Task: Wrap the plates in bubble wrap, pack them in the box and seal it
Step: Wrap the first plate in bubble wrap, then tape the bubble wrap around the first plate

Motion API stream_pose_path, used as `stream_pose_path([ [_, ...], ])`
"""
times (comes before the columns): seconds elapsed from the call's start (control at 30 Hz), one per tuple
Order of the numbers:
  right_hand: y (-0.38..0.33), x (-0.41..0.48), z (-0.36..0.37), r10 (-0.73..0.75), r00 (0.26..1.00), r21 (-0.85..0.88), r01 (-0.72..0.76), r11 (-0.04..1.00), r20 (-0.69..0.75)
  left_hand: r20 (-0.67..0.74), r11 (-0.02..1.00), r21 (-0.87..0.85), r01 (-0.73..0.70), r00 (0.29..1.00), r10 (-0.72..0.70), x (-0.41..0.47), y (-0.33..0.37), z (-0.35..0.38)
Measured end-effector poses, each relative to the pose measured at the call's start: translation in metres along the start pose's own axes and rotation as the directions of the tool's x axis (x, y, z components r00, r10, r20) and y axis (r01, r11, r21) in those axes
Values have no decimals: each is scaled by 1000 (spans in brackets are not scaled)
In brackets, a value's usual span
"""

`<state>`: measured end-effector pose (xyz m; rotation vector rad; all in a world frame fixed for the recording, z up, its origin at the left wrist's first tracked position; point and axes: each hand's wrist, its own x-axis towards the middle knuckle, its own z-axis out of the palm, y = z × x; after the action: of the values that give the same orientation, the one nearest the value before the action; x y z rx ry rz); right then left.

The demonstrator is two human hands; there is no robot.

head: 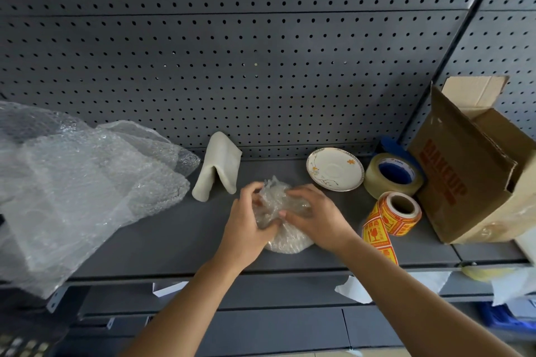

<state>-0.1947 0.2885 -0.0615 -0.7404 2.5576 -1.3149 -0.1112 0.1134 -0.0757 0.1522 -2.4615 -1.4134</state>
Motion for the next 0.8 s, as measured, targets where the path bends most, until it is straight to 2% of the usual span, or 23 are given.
stream_pose_path([
  [0.1, 6, -2, 6, -88, 995, -67, 85, 994, -54, 109, 964, 253, -85, 992, 59, 6, 0, -3],
  [0.17, 9, -1, 8, -124, 991, -138, 115, 984, -58, 172, 933, 338, -127, 982, 72, 11, -2, -4],
  [0.33, 6, 1, 11, -179, 980, -260, 151, 954, -87, 297, 945, 303, -125, 954, 31, 21, -3, -6],
  [0.5, -2, -5, 8, -163, 984, -327, 129, 936, -78, 286, 947, 309, -90, 958, -2, 27, 1, -5],
  [0.6, -8, -11, -5, -149, 987, -287, 127, 949, -55, 263, 951, 303, -67, 965, -16, 26, 2, -2],
  [0.7, -17, -16, -46, -39, 974, -139, 8, 990, -224, 203, 954, 296, -41, 979, -21, 23, 2, 2],
  [0.8, -13, -23, -102, 104, 875, -94, -167, 982, -473, 119, 962, 273, -3, 992, -30, 17, 3, 6],
])
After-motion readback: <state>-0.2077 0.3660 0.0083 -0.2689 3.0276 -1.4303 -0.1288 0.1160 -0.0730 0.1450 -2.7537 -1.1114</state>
